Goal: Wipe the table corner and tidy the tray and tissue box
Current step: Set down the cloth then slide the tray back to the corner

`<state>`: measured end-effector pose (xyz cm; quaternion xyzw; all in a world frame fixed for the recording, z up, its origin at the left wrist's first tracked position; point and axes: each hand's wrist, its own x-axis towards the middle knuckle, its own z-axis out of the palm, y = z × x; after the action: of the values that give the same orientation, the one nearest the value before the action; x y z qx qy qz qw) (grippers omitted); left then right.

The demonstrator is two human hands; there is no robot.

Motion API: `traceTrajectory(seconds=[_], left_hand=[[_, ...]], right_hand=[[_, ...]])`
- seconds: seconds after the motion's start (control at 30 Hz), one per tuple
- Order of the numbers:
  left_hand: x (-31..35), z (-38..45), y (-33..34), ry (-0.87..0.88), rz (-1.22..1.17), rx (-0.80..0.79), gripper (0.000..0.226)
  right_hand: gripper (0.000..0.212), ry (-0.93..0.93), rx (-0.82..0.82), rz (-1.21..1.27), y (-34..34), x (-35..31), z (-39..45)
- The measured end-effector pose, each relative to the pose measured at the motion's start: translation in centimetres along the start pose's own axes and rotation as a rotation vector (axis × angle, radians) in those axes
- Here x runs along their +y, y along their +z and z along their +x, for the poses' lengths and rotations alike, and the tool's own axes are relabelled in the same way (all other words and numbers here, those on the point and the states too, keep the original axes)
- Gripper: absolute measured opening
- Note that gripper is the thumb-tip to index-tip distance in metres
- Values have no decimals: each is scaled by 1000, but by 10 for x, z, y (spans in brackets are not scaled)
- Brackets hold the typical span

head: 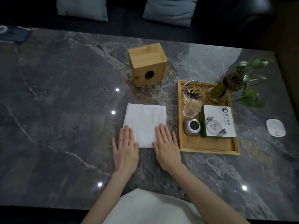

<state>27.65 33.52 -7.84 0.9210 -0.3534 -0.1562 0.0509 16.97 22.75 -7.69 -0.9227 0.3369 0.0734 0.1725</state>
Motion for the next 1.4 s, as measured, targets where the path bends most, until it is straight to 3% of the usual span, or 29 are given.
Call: traceTrajectory(seconds=[0.2,0.3,0.4,0.47,0.57,0.67,0.73,0.83,0.9,1.2,1.4], left_hand=[[15,4,-19,-30,47,-137,56],[42,8,-49,-53,-15,-124,51],[77,6,-75,30,-139,-99,39],[98,1,-81,182,-226,23,33],[122,-4,-71,386,-333,166,27],[138,-7,-42,423,-358,215,19],[145,-8,-20,370,-313,194,24],[152,-12,13,270,-147,119,49],[158,-15,25,190,-142,93,54],[174,-12,24,-133,-543,100,36],[167,-7,16,-138,-492,68,19]], right_hand=[[59,-31,-143,105,-15,2,3],[51,-2,-133,333,-46,6,2],[36,15,84,511,-81,25,-5],[25,48,258,590,-100,45,-15],[19,216,536,734,-118,84,-35],[17,437,658,774,-113,129,-56],[21,533,625,663,-99,157,-65],[33,579,438,406,-73,185,-76],[39,613,341,371,-63,195,-81],[22,647,214,533,-65,212,-76],[19,545,91,373,-76,217,-70]])
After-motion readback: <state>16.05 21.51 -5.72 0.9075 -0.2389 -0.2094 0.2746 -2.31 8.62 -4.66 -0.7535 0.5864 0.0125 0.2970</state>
